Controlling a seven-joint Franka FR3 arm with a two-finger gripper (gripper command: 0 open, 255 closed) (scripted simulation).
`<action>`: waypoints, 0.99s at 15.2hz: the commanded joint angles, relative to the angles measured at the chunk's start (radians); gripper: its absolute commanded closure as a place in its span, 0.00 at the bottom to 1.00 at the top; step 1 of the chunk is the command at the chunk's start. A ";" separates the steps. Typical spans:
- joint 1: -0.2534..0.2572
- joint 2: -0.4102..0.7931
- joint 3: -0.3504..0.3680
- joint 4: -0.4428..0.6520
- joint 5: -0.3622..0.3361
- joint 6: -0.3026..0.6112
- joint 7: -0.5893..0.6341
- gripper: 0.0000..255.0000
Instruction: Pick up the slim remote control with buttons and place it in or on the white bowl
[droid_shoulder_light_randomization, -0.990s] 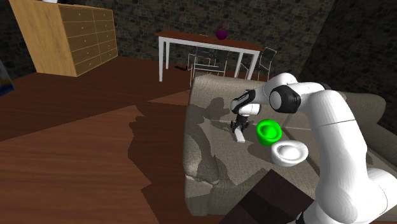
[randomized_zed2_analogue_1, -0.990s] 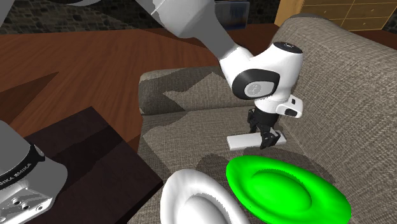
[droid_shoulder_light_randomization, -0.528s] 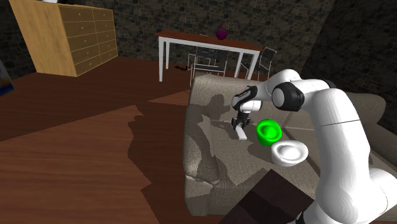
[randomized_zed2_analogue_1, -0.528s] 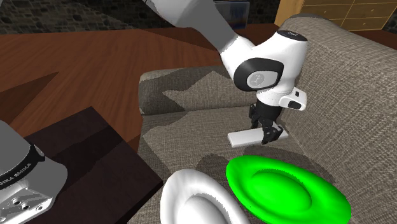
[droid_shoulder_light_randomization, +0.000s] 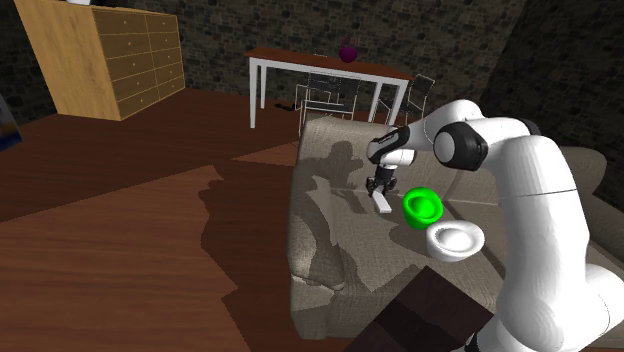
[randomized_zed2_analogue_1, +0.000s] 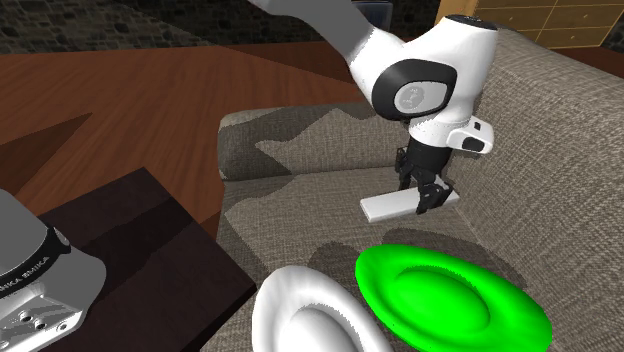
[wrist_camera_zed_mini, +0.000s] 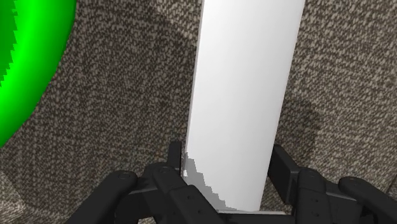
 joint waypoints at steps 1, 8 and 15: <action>0.002 -0.018 -0.004 -0.002 -0.004 -0.016 0.001 1.00; 0.010 -0.075 -0.017 0.003 -0.020 -0.077 0.009 1.00; 0.017 -0.126 -0.028 0.020 -0.035 -0.144 0.017 1.00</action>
